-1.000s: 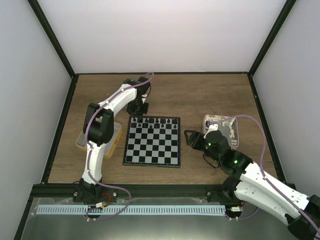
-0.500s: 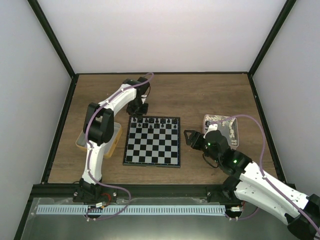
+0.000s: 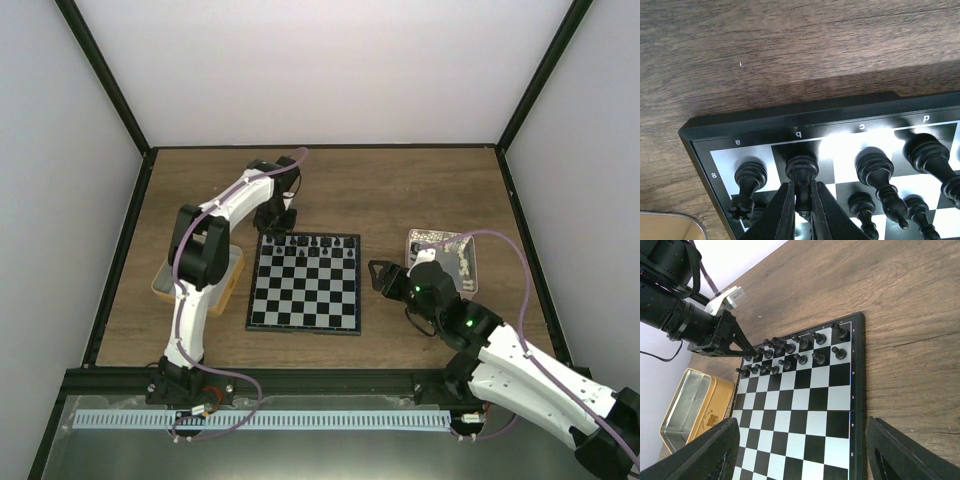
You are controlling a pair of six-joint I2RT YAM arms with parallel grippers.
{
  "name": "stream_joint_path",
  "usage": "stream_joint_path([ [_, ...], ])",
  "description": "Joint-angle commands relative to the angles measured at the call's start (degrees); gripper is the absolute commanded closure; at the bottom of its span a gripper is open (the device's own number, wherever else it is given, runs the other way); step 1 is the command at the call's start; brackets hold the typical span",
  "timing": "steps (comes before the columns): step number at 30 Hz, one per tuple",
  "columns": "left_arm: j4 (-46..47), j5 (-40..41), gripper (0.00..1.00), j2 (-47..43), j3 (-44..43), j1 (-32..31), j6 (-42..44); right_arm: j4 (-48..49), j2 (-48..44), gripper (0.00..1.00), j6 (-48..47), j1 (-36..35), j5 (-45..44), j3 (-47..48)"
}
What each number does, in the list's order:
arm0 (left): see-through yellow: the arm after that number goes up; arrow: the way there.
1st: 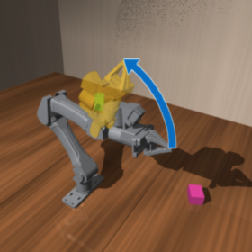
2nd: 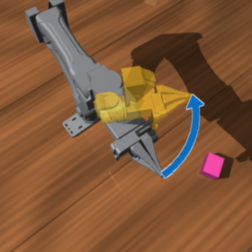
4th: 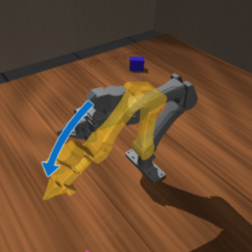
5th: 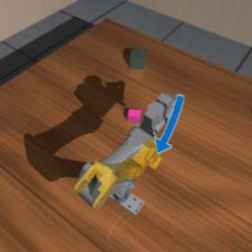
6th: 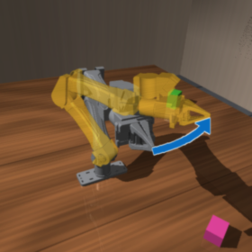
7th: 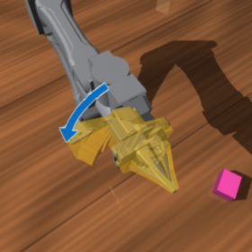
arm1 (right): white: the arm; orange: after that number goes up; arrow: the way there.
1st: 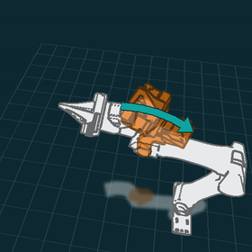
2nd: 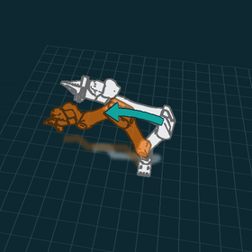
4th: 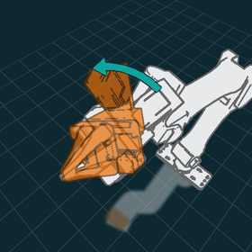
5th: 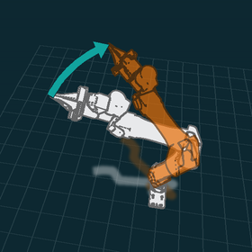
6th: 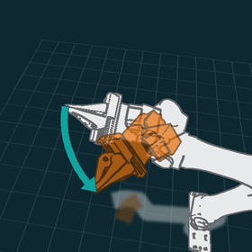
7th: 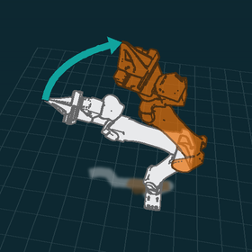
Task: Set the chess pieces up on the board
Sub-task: Place the chess piece on the chessboard, then reset both arms
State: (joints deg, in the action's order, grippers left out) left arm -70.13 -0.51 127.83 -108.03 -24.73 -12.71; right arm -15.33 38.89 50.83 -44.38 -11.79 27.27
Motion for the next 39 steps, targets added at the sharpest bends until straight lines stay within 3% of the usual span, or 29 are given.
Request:
stream_joint_path([
  [1,-0.1,-0.6,0.89,1.4,0.5,0.1,0.9,1.0,-0.1,0.29,-0.1,0.2,-1.7,-0.2],
  [9,0.2,-1.4,0.77,0.8,-0.2,0.1,0.9,1.2,0.1,0.29,-0.1,0.3,-1.4,-0.2],
  [15,-0.1,-1.8,0.74,-0.6,-1.8,0.1,0.5,1.3,0.1,0.29,0.0,0.3,-1.3,-0.3],
  [22,2.4,1.0,0.63,-7.8,1.2,0.1,-1.0,0.6,0.8,0.29,-1.1,0.2,-1.1,0.0],
  [25,7.8,2.7,0.53,-13.9,4.6,0.1,-1.6,-0.4,0.8,0.28,-2.3,0.3,-1.3,-0.2],
  [29,16.7,2.7,0.48,-25.1,12.1,0.1,-2.0,-2.4,-0.9,0.24,-6.8,0.2,-2.0,1.0],
  [35,32.0,2.8,0.33,-49.1,32.2,0.0,-2.9,-8.1,-4.0,0.1,-12.0,0.3,-6.5,4.8],
  [36,33.7,3.1,0.28,-53.4,35.1,-0.1,-2.9,-8.7,-4.5,0.08,-12.6,0.3,-6.7,5.4],
  [38,36.6,3.7,0.07,-62.4,40.7,-0.2,-2.9,-10.2,-5.4,0.07,-13.3,0.3,-7.4,6.3],
  [39,37.5,4.0,0.01,-66.9,43.2,-0.2,-2.8,-11.0,-5.8,0.05,-13.7,0.3,-7.9,6.8],
])
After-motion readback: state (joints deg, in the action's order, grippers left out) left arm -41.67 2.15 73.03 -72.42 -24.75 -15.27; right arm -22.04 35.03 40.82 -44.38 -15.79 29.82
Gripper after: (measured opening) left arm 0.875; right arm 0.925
